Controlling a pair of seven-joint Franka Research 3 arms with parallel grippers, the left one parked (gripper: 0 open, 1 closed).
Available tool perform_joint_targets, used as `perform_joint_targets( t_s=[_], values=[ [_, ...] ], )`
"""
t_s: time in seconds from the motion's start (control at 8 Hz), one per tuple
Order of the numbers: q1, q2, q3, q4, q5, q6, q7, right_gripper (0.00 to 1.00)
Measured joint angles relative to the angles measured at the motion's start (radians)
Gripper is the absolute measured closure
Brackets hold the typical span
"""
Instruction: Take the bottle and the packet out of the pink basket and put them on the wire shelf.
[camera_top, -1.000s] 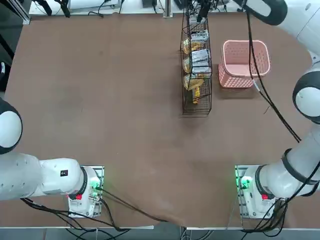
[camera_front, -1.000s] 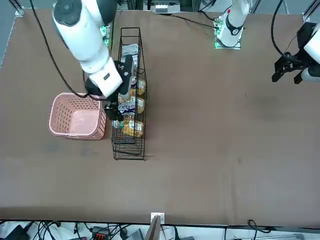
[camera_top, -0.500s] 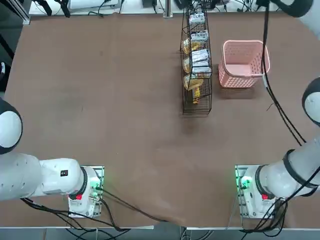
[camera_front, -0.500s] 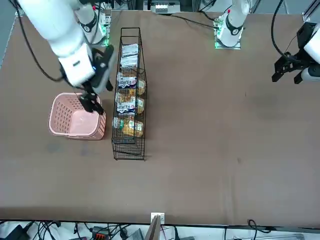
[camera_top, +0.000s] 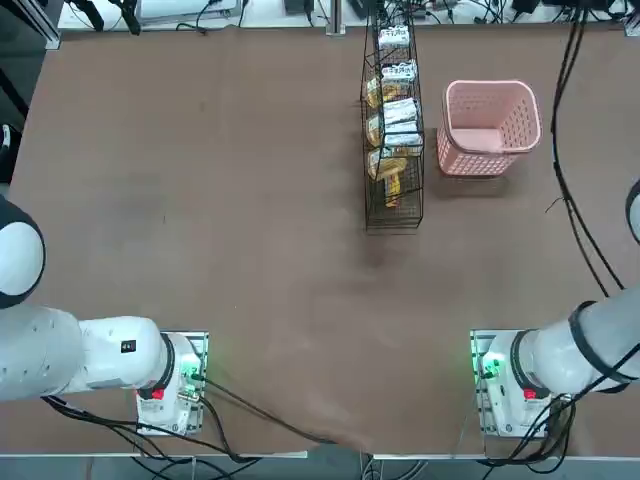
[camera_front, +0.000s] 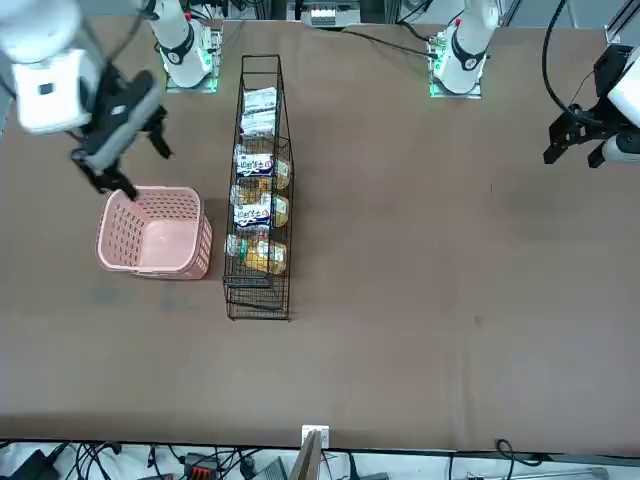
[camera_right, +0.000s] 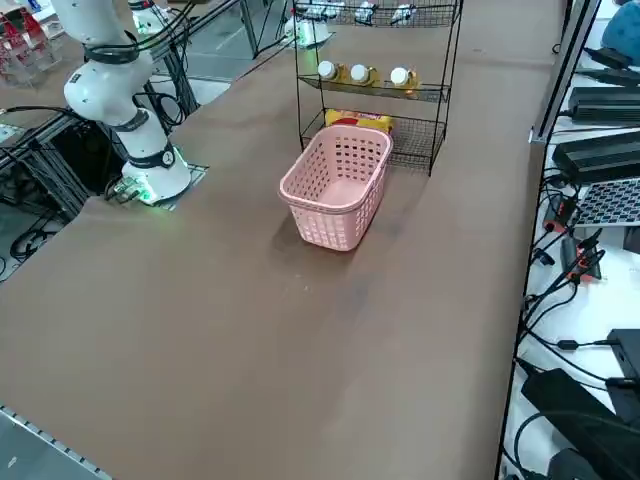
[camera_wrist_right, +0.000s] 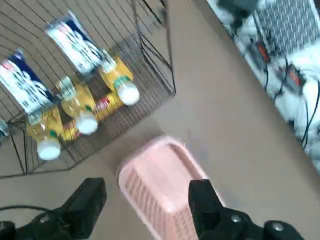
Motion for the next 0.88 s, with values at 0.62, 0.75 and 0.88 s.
perform_joint_targets(
  t_s=[0.62,0.75,0.88],
  values=[
    [-0.033,-0.065,-0.241,-0.053,0.055,-0.094,0.099,0.0],
    [-0.035,-0.079,-0.257,-0.075,0.055,-0.094,0.18,0.0],
    [-0.036,-0.095,-0.26,-0.101,0.055,-0.093,0.264,0.0]
  ],
)
